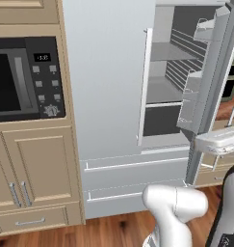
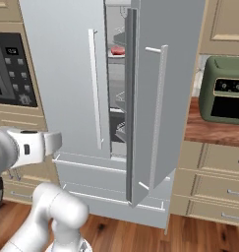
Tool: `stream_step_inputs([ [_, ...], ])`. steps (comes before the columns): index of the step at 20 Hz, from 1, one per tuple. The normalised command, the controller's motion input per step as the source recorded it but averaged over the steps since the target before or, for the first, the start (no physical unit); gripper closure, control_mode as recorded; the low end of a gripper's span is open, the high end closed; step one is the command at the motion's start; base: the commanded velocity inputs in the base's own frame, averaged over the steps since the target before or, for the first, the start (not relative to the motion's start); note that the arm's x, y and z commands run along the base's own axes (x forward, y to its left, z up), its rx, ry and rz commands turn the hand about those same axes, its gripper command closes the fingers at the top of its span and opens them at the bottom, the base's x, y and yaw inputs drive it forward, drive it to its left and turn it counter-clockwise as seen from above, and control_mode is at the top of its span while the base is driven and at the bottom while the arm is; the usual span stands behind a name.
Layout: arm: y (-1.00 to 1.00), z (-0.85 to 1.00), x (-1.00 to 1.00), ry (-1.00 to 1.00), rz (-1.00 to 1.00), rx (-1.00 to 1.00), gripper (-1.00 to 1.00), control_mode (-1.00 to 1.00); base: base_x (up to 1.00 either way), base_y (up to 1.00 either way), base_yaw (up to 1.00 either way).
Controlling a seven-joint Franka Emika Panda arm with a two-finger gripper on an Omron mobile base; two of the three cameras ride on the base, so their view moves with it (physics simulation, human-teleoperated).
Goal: Retrieve the steak from the fridge and place it on the saucepan with marinade on the stove.
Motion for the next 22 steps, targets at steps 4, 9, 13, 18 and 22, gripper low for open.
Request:
stream_step_inputs([
  [4,0.06,0.0,0.47,0.02,-0.12,-0.01,-1.0,-1.0,0.0,0.0,0.0],
  [9,0.0,-0.03,0.63,0.0,-0.09,0.0,-1.0,-1.0,0.0,0.0,0.0],
  [13,-0.02,0.0,0.61,0.03,-0.22,0.0,-1.0,-1.0,0.0,0.0,0.0],
  [18,0.0,0.03,0.74,0.11,-0.22,0.03,-1.0,-1.0,0.0,0.0,0.0],
  [22,-0.05,0.01,0.95,0.1,-0.05,0.08,-1.0,-1.0,0.0,0.0,0.0],
])
